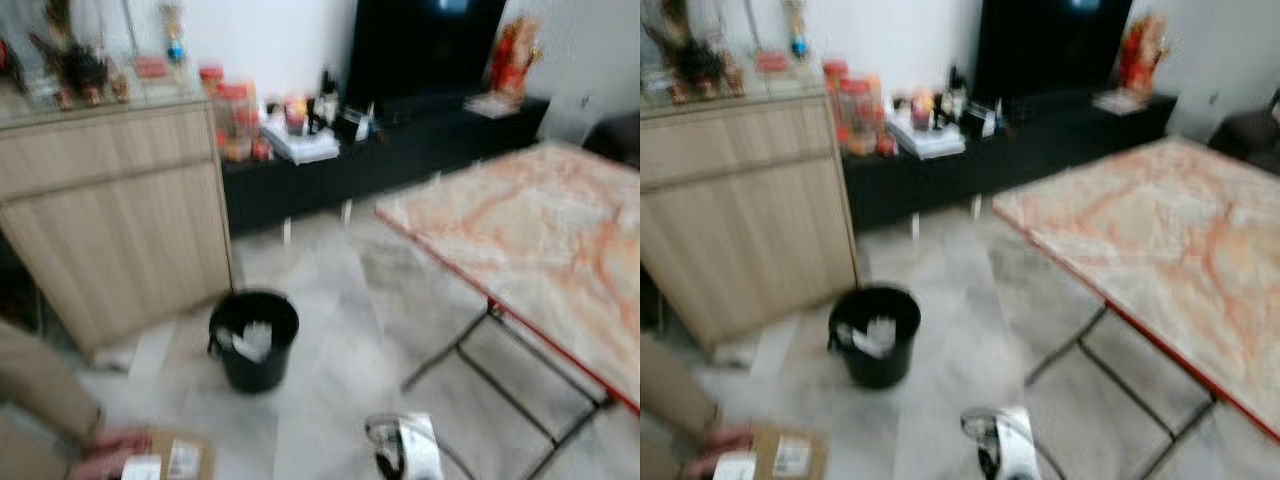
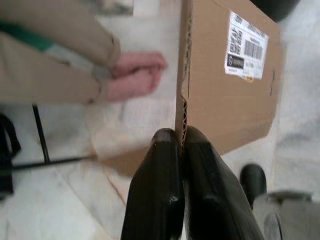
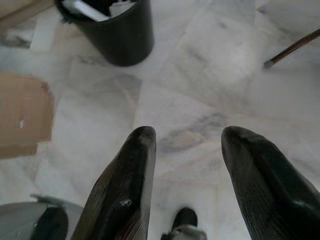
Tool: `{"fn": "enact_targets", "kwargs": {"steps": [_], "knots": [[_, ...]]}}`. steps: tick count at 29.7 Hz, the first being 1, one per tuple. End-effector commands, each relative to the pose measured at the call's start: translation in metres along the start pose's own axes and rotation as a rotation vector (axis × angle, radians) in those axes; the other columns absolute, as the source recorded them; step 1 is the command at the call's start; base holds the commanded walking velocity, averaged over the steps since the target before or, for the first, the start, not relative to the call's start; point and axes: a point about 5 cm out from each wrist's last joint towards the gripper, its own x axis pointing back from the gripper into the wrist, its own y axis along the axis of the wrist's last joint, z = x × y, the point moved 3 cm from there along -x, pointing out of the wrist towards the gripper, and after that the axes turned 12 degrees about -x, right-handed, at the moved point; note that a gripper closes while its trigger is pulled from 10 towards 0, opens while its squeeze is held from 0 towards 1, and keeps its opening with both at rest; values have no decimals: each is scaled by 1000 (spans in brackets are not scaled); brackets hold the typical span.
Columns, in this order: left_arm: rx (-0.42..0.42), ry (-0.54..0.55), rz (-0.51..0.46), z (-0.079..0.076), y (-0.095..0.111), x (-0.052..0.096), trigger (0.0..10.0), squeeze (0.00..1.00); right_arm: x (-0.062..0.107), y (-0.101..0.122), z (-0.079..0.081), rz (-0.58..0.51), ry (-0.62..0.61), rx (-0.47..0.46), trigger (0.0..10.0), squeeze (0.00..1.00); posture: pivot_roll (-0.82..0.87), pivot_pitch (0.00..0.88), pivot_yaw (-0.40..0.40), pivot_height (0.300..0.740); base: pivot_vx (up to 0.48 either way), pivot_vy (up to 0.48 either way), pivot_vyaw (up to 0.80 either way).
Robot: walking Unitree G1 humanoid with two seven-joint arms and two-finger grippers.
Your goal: Picking trash to rubbish bin
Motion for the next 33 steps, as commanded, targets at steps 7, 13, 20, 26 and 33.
{"fn": "enact_targets", "kwargs": {"steps": [7, 13, 20, 26, 33], "knots": [[0, -24, -8, -9, 3, 1, 10000, 0, 2, 2, -8, -9, -14, 16, 10000, 0, 19, 37, -47, 740, 330, 0, 571], [-1, -22, -27, -8, 7, 0, 10000, 0, 1, 2, -6, -9, -7, 21, 10000, 0, 20, 35, -47, 740, 330, 0, 526], [8, -9, -56, -6, 15, -2, 10000, 0, 1, 6, -5, -21, 3, 22, 10000, 0, 23, 47, -52, 740, 329, 0, 0], [15, -6, -83, -8, 23, -2, 10000, 0, -1, 11, -1, -33, 17, 23, 10000, 0, 21, 59, -56, 740, 329, 0, 0], [22, 7, -108, -6, 29, -3, 10000, 0, -2, 13, 1, -40, 28, 8, 10000, 0, 25, 68, -60, 740, 328, 0, 0]]}}
